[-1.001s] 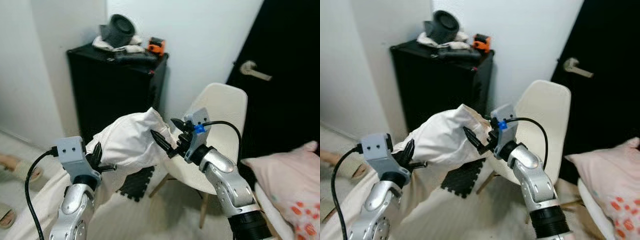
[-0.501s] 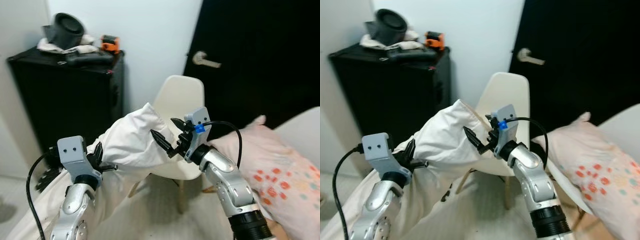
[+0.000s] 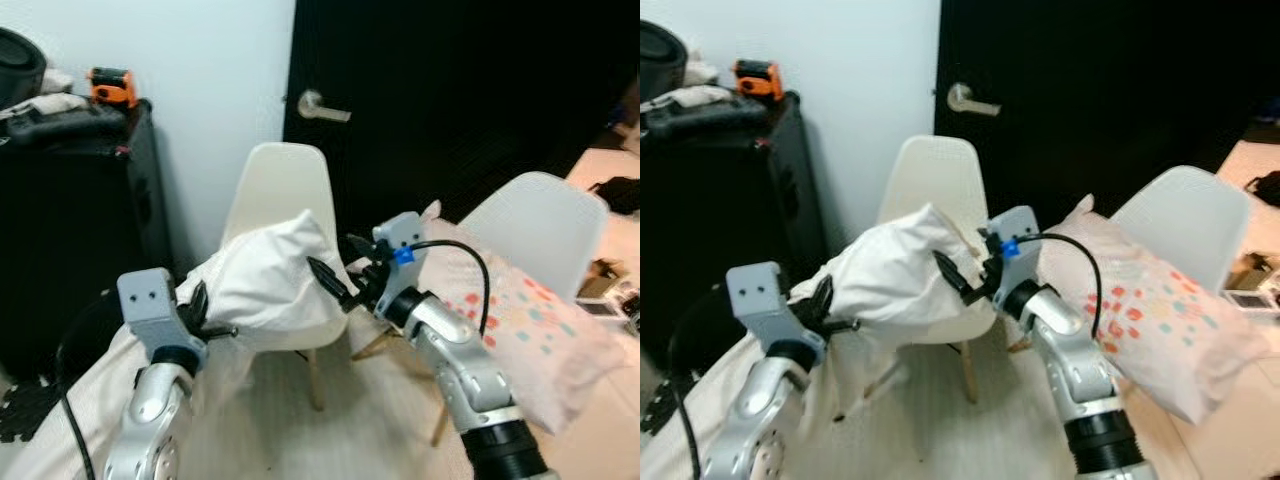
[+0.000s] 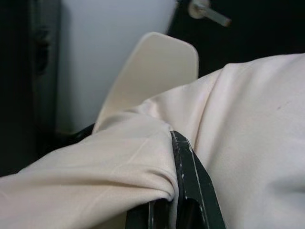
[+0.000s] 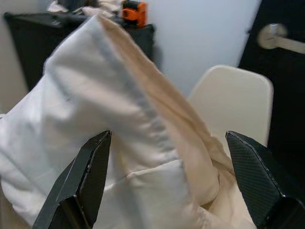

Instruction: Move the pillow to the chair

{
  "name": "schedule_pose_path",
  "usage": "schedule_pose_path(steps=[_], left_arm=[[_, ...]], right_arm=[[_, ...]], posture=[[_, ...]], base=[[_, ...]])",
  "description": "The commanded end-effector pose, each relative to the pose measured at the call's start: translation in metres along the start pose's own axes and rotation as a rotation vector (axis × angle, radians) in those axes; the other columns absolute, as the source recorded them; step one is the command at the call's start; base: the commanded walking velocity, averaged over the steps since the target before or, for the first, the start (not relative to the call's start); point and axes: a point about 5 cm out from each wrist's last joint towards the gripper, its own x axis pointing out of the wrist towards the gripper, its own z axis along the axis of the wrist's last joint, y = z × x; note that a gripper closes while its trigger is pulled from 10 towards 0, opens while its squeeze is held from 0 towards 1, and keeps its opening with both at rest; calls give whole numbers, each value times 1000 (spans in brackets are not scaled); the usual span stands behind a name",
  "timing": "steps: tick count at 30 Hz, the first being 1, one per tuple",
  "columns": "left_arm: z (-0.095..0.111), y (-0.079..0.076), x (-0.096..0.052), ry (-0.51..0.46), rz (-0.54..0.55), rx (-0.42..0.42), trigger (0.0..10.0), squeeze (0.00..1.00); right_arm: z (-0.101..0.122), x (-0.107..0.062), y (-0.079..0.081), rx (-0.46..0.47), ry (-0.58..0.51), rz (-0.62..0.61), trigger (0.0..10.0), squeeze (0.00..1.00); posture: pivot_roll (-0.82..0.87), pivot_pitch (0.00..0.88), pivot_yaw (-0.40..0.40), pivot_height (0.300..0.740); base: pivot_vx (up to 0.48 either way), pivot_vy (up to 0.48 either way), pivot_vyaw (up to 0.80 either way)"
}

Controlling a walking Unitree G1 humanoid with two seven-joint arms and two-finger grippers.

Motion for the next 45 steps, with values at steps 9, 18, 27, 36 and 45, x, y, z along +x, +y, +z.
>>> schedule_pose_path(steps=[9,18,27,36,45], left_arm=[[21,-5,2,-104,-33,64,10000,0],[27,-7,6,-119,-50,71,10000,0],[28,-13,6,-122,-87,89,10000,0],[34,-18,8,-137,-114,116,10000,0],[43,-29,12,-154,-195,179,10000,0]], right_arm=[[1,-1,2,3,-17,0,10000,0],[0,-1,1,-3,-7,-8,10000,0],[-2,0,2,1,4,-8,10000,0],[-1,0,1,16,-6,-17,10000,0],[-2,1,1,-18,16,-16,10000,0]], posture=[[-31,0,-104,740],[-30,0,-101,740],[-31,0,-98,740],[-32,0,-98,740],[-32,0,-100,740]], base=[[267,0,0],[480,0,0],[480,0,-588],[429,0,-157],[29,0,-344]])
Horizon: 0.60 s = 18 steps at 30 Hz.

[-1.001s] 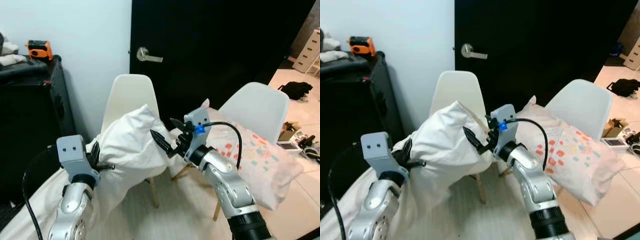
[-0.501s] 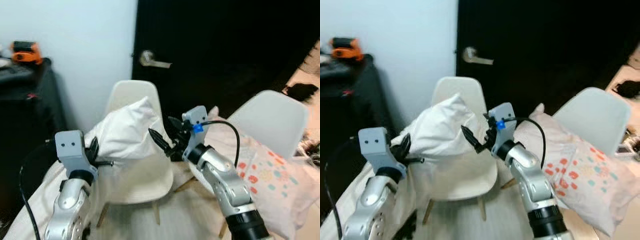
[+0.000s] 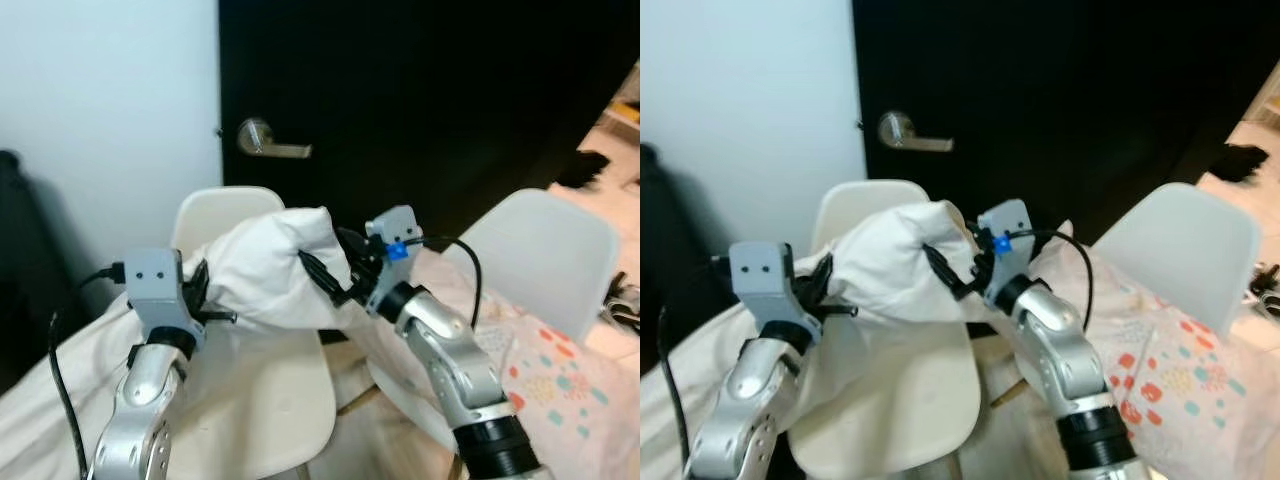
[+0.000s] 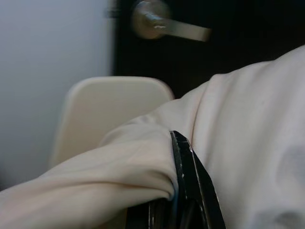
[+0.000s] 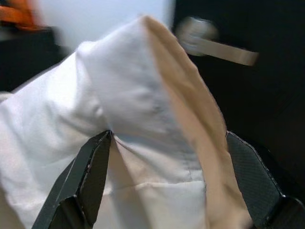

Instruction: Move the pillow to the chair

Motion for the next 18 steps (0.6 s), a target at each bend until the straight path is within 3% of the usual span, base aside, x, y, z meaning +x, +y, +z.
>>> schedule_pose_path(steps=[1,10,12,14,15,17,18], left_arm=[[20,-10,3,-91,-58,25,10000,0],[28,5,11,-101,39,175,10000,0],[29,10,12,-102,70,268,10000,0],[28,17,13,-99,90,420,10000,0],[28,17,13,-99,90,420,10000,0],[25,30,15,-75,131,536,10000,0],[25,30,15,-75,131,536,10000,0]], right_arm=[[-2,0,0,-2,14,1,10000,0],[-2,0,-1,28,11,-3,10000,0],[-4,0,-1,29,26,-9,10000,0],[-6,0,-2,29,50,-16,10000,0],[-6,0,-2,29,50,-16,10000,0],[-6,1,-2,30,61,-17,10000,0],[-6,1,-2,30,61,-17,10000,0]], posture=[[-32,0,-100,740],[-33,0,-99,740],[-34,0,-99,740],[-33,0,-101,740],[-33,0,-101,740],[-34,0,-101,730],[-34,0,-101,730]], base=[[0,0,-769],[0,0,-85],[0,0,0],[0,0,0],[0,0,0],[0,0,0],[0,0,0]])
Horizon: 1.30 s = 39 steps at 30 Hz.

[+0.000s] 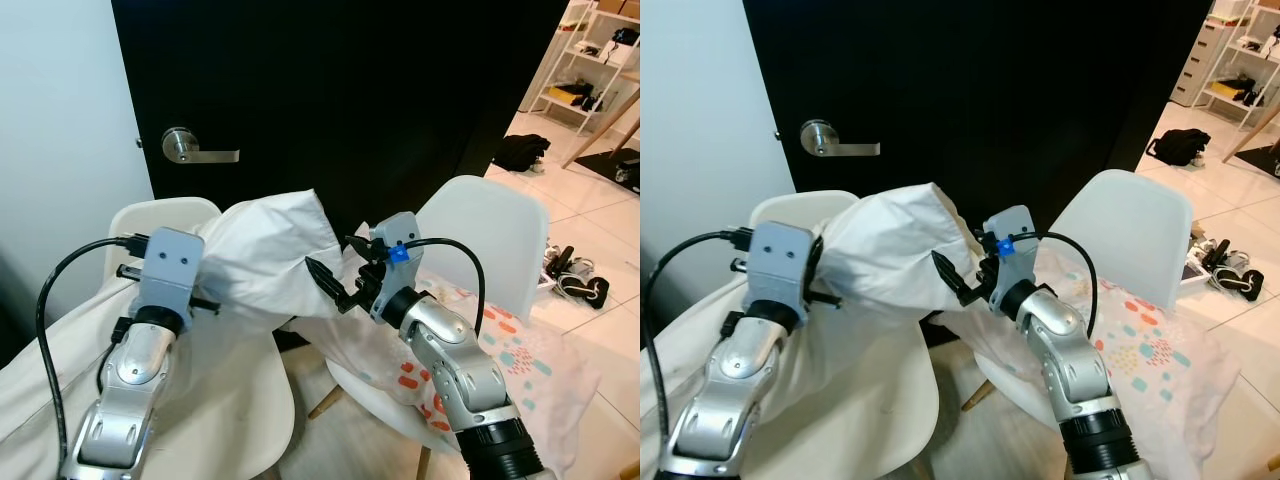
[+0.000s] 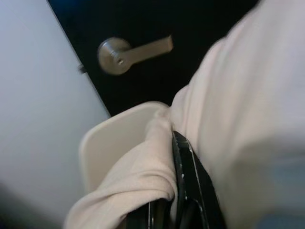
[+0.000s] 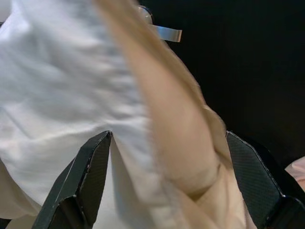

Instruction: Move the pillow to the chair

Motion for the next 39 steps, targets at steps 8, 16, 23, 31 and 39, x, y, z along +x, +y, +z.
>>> schedule_pose_path(steps=[8,16,23,31,39], left_arm=[[3,36,19,-63,141,282,10000,0],[43,21,44,-273,126,396,10000,0],[60,23,54,-350,136,503,10000,0],[-11,1,46,-121,-20,462,10000,0],[-53,-5,33,19,-75,468,10000,0]], right_arm=[[-3,0,-2,13,32,-11,10000,0],[-1,-2,-1,13,35,-16,10000,0],[0,-4,0,26,41,-26,10000,0],[-1,-6,2,19,64,-33,10000,0],[-3,-7,-1,-6,99,-42,10000,0]], posture=[[-32,0,-105,710],[-50,0,-101,685],[-52,0,-89,660],[-57,0,-78,625],[-57,0,-75,600]], base=[[0,0,0],[0,0,0],[0,0,0],[0,0,0],[0,0,0]])
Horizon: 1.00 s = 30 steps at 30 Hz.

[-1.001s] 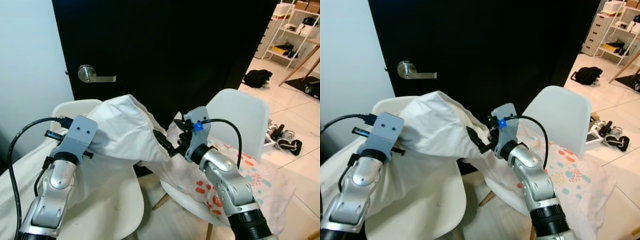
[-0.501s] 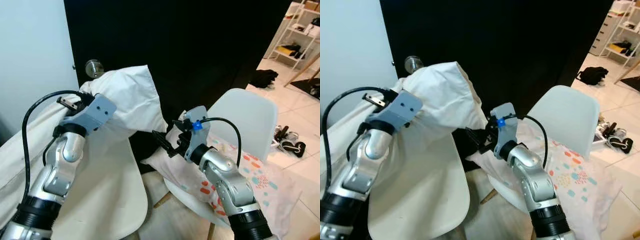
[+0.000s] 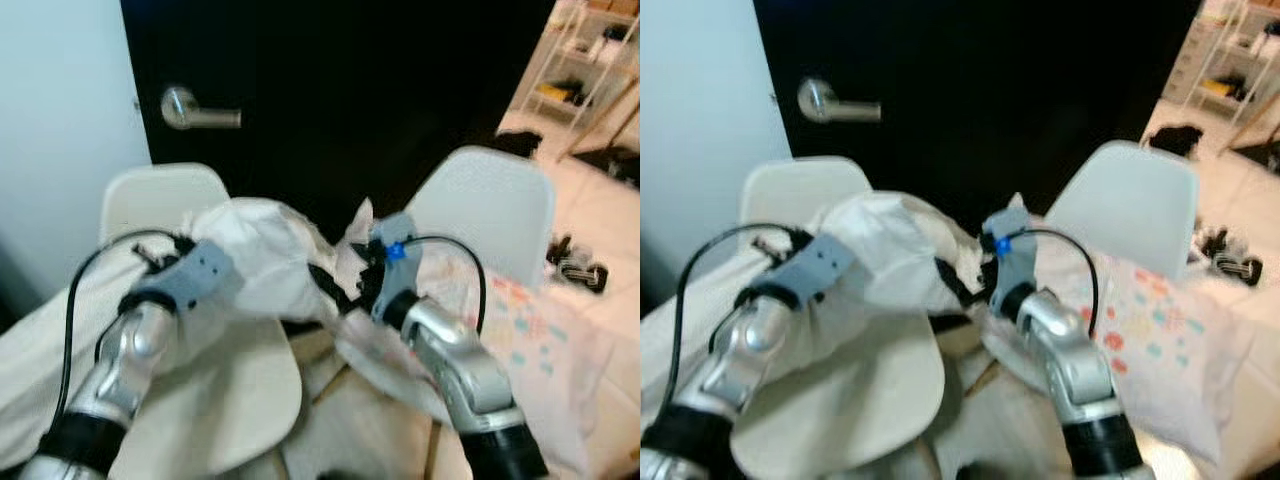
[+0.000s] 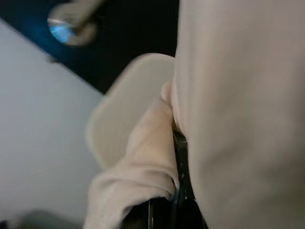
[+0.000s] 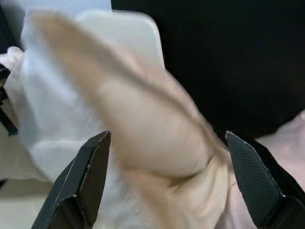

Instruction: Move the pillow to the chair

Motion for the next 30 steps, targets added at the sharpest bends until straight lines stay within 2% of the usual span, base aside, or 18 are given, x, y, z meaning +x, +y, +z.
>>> schedule_pose_path(steps=[1,6,7,8,9,12,14,15,16,18,19,20,21,25,26,27,28,30], left_arm=[[-18,-3,-5,76,-4,11,10000,0],[-32,-7,-8,157,-1,-62,10000,0],[-38,-8,-9,199,3,-117,10000,0],[-38,-8,-9,199,3,-117,10000,0],[-46,-10,-11,256,0,-184,10000,0],[-52,-13,-13,308,-4,-244,10000,0],[-70,-25,-23,475,-27,-493,10000,0],[-70,-25,-23,475,-27,-493,10000,0],[-77,-33,-30,548,-37,-624,10000,0],[-85,-45,-41,662,-29,-849,10000,0],[-89,-49,-46,702,-16,-917,10000,0],[-89,-49,-46,702,-16,-917,10000,0],[-98,-53,-55,775,23,-1014,10000,0],[-103,-62,-64,831,-4,-1064,10000,0],[-103,-62,-64,831,-4,-1064,10000,0],[-107,-73,-76,870,-51,-1049,10000,0],[-109,-76,-81,878,-60,-1031,10000,0],[-110,-77,-83,885,-65,-1027,10000,0]], right_arm=[[-3,-1,-1,-31,44,-2,10000,0],[-5,-2,-2,-104,120,17,10000,0],[-4,-3,-2,-122,143,28,10000,0],[-4,-3,-2,-122,143,28,10000,0],[-3,-4,-2,-140,167,46,10000,0],[-2,-5,-2,-149,184,61,10000,0],[-3,-9,0,-180,237,122,10000,0],[-3,-9,0,-180,237,122,10000,0],[-4,-13,2,-234,276,176,10000,0],[-8,-22,7,-264,345,266,10000,0],[-9,-24,9,-263,360,291,10000,0],[-9,-24,9,-263,360,291,10000,0],[-8,-26,11,-236,370,311,10000,0],[-6,-25,11,-217,367,310,10000,0],[-6,-25,11,-217,367,310,10000,0],[-4,-25,11,-210,367,301,10000,0],[-3,-24,10,-210,367,295,10000,0],[-3,-24,10,-213,372,295,10000,0]], posture=[[-57,0,-74,595],[-63,0,-71,580],[-67,0,-69,575],[-67,0,-69,575],[-67,0,-71,570],[-68,0,-69,565],[-67,0,-68,556],[-67,0,-68,556],[-65,0,-68,556],[-65,0,-67,556],[-65,0,-68,556],[-65,0,-68,556],[-65,0,-68,556],[-62,0,-69,556],[-62,0,-69,556],[-62,0,-68,556],[-61,0,-69,556],[-62,0,-68,556]], base=[[0,0,0],[0,0,0],[0,0,0],[0,0,0],[0,0,0],[0,0,0],[0,0,0],[0,0,0],[0,0,0],[0,0,0],[0,0,0],[0,0,0],[0,0,0],[0,0,0],[0,0,0],[0,0,0],[0,0,0],[0,0,0]])
